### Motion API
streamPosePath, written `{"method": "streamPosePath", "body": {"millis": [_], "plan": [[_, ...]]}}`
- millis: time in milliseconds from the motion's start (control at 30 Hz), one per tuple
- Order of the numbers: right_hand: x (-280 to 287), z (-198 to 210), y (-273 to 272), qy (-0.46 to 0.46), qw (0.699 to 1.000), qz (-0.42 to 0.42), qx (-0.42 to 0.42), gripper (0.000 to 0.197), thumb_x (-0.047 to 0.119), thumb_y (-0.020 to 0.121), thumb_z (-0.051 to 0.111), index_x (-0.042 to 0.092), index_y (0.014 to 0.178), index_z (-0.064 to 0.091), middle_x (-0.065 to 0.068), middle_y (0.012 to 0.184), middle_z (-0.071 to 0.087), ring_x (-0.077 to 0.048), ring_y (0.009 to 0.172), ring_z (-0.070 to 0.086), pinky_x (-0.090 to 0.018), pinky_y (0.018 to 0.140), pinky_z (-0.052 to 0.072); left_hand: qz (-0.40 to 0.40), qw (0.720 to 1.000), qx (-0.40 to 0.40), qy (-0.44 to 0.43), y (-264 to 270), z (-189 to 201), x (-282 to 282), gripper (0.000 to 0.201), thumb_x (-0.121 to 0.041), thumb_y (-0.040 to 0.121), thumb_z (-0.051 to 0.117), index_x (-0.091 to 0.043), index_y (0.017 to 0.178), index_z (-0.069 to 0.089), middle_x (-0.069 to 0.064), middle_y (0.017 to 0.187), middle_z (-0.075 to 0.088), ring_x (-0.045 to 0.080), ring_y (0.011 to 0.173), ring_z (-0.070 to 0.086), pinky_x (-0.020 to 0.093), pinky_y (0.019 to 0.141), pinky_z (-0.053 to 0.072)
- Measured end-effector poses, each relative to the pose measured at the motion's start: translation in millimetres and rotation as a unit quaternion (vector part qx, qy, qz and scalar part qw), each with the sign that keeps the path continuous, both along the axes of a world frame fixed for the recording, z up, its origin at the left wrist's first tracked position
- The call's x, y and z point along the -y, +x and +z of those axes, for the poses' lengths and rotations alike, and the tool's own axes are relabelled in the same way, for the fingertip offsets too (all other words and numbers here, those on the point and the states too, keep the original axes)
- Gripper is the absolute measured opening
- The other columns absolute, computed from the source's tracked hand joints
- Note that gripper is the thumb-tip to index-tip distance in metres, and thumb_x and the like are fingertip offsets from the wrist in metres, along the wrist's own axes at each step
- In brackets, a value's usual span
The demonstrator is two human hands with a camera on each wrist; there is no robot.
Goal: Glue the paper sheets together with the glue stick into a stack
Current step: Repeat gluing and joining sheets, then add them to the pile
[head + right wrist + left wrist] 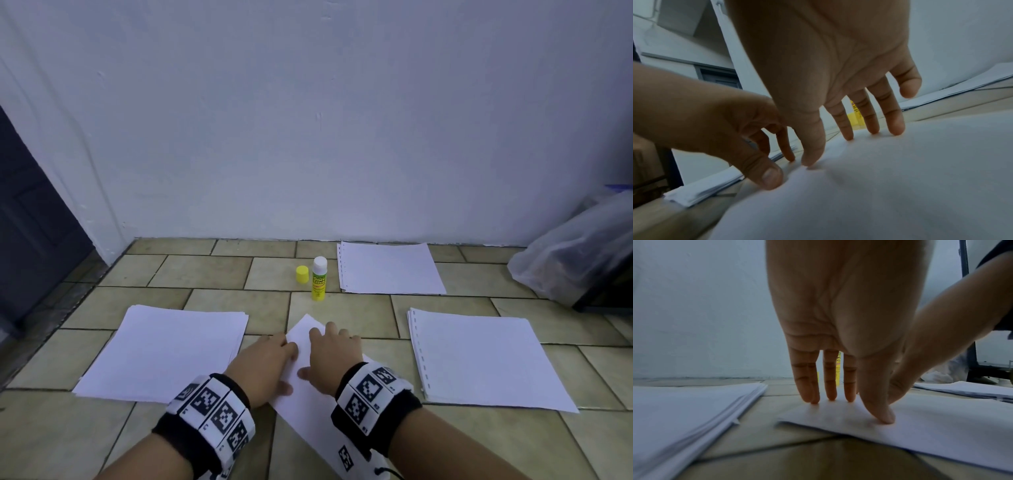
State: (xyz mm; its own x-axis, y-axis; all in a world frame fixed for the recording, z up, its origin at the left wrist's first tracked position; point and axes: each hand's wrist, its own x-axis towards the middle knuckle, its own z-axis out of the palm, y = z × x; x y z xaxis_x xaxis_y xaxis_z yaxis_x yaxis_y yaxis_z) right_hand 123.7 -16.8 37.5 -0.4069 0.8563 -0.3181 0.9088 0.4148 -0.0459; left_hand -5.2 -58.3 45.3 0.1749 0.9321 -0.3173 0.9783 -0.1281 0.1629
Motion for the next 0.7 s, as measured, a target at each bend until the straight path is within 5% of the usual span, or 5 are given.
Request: {"method": "streamPosePath", "body": {"millis": [233,500,700], "plan": [[1,-3,-8,0.017,0.999,0.049,-0.011,0.047,0.024,0.091,0.058,0.008,0.131,0.039,-0.013,0.133,0.038,-0.031,0.122,0.039,-0.043,0.096,0.035,0.047,0.999,-0.009,0.003,4,-1,4,0.049,-0.038,0.089,0.063,-0.015,0.13,0.044,0.003,0.132,0.043,0.019,0.111,0.053,0.024,0.092,0.041],[-10,2,-10,0.008,0.999,0.051,-0.009,0.045,0.007,0.091,0.048,0.008,0.135,0.037,-0.012,0.138,0.034,-0.03,0.127,0.034,-0.046,0.1,0.032,0.056,0.995,-0.079,0.009,-3,-10,-7,0.086,-0.058,0.087,0.054,-0.014,0.151,0.017,0.001,0.16,0.012,0.018,0.146,0.012,0.041,0.115,0.015],[-11,-2,-11,-0.038,0.993,0.109,-0.029,0.069,0.007,0.09,0.054,0.014,0.149,0.019,-0.005,0.153,0.019,-0.024,0.141,0.019,-0.058,0.109,0.02,0.04,0.992,-0.12,-0.015,-11,-10,-13,0.095,-0.059,0.078,0.065,-0.019,0.151,0.018,-0.001,0.158,0.018,0.021,0.143,0.015,0.044,0.112,0.017]]}}
